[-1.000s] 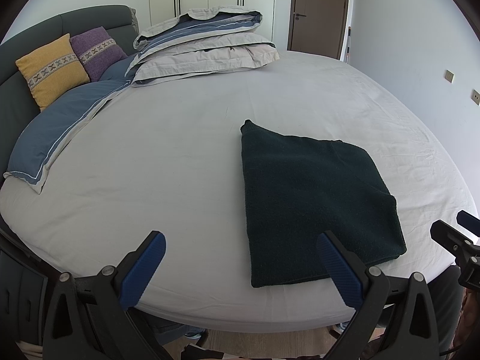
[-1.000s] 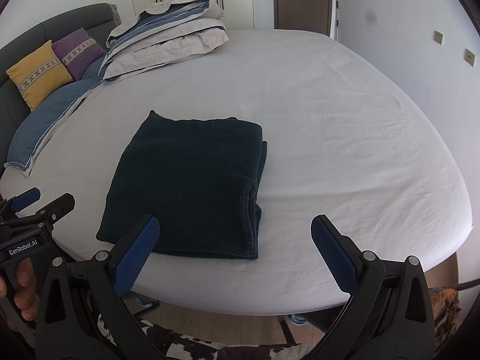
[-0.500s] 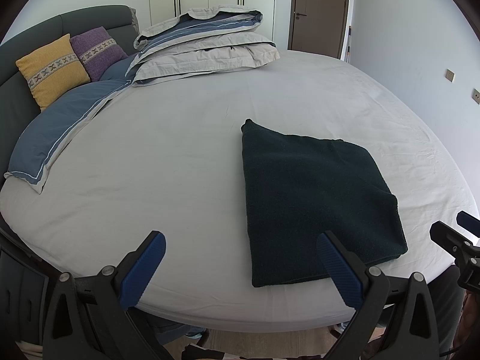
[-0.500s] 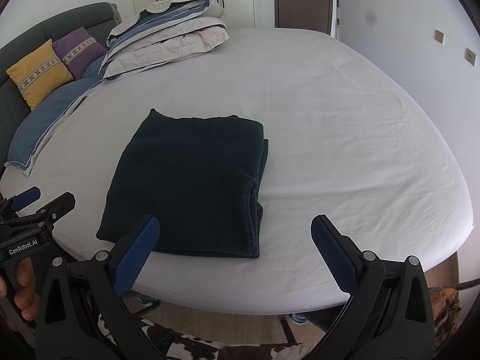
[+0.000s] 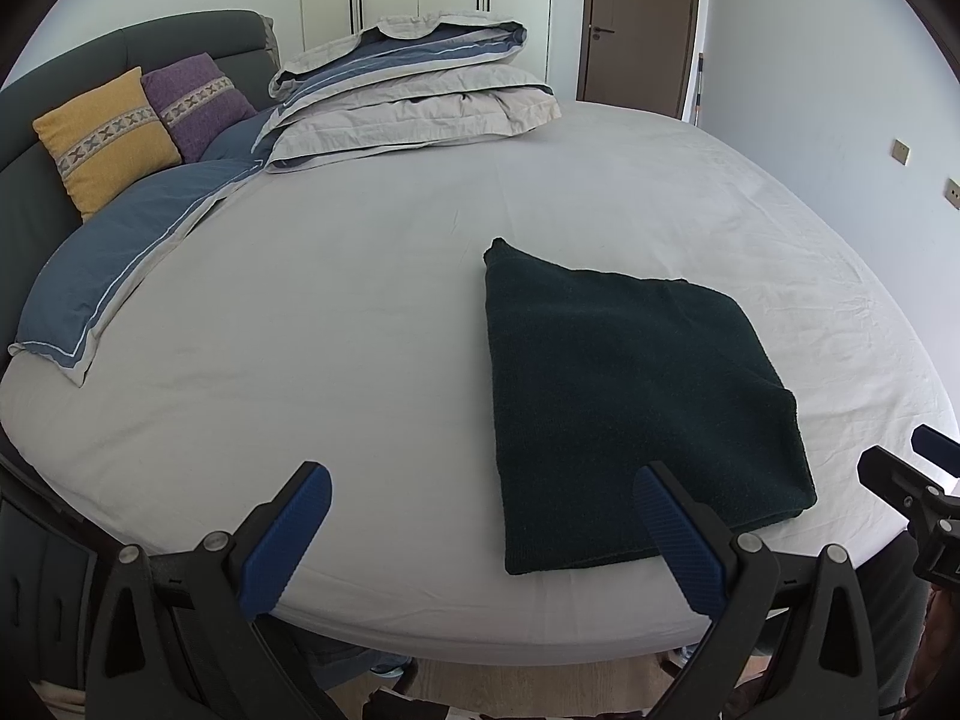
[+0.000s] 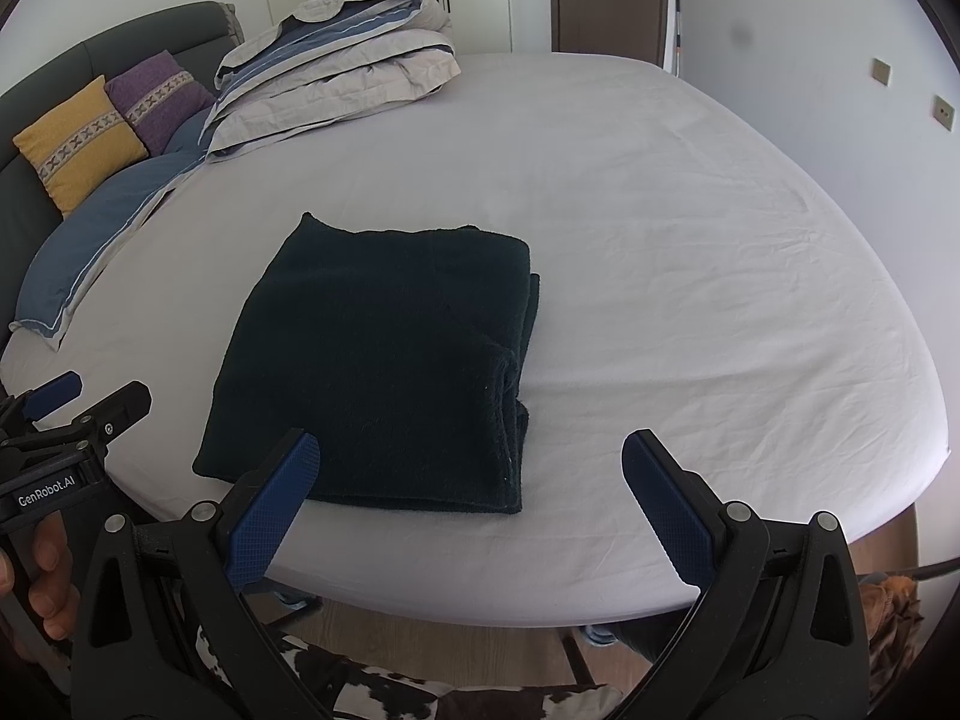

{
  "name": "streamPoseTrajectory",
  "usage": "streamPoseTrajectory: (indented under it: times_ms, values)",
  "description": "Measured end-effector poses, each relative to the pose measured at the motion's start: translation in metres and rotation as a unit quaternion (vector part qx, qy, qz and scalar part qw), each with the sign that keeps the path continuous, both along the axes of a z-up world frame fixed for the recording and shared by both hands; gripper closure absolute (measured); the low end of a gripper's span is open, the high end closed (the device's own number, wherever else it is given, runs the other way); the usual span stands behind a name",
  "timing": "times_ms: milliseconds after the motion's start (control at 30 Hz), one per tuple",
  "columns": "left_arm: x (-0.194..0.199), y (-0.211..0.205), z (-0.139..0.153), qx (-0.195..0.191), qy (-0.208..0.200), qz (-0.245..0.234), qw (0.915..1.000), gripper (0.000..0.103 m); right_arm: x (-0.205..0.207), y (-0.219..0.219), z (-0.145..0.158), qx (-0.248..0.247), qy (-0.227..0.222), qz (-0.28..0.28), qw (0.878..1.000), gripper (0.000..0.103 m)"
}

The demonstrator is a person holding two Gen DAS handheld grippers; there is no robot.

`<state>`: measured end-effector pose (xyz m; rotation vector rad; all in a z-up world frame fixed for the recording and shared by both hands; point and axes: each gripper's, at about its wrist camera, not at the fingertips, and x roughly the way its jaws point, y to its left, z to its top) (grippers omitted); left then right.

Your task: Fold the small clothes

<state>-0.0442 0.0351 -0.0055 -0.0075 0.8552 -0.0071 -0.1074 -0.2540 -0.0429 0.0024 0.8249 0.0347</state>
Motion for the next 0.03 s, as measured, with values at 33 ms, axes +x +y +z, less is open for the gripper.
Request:
streamPoseTrajectory:
  times_ms: [33]
  values:
    - [-0.0002, -0.0001, 0.0003, 0.0, -0.001, 0.0, 1.0, 0.0, -0.0003, -0.0003, -0.0001, 0.0, 0.0, 0.0, 1.0, 0.0]
